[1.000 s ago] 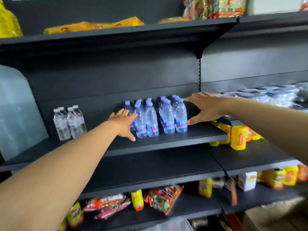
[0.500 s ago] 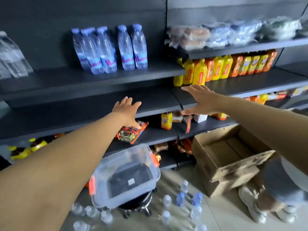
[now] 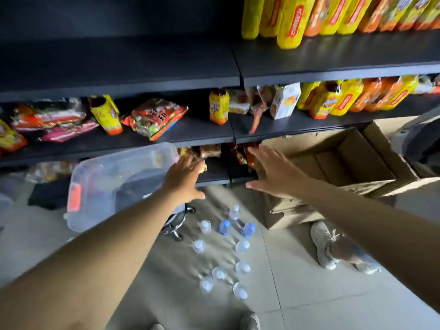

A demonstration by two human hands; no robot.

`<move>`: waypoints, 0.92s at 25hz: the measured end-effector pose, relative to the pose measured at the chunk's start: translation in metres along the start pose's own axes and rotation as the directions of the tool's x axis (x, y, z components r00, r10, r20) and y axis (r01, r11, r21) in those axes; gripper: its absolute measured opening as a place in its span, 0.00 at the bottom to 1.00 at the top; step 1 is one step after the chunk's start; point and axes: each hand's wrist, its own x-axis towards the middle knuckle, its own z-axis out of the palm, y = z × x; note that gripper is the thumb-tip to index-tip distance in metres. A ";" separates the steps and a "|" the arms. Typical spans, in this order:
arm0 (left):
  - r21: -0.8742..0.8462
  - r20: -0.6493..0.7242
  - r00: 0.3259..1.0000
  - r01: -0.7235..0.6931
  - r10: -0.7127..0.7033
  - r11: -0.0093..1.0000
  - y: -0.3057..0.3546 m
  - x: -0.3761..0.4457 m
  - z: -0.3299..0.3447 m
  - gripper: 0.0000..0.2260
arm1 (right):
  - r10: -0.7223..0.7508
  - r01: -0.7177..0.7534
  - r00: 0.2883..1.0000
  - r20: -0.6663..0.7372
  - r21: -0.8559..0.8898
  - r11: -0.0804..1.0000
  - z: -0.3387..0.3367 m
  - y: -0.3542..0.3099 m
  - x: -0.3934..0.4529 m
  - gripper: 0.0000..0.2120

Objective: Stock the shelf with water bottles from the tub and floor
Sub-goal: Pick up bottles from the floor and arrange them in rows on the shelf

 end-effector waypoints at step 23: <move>-0.582 0.334 0.890 0.454 -0.311 0.674 -0.017 0.196 0.598 0.33 | 0.625 -0.565 0.763 0.165 0.640 0.521 0.592 0.267 0.128 0.26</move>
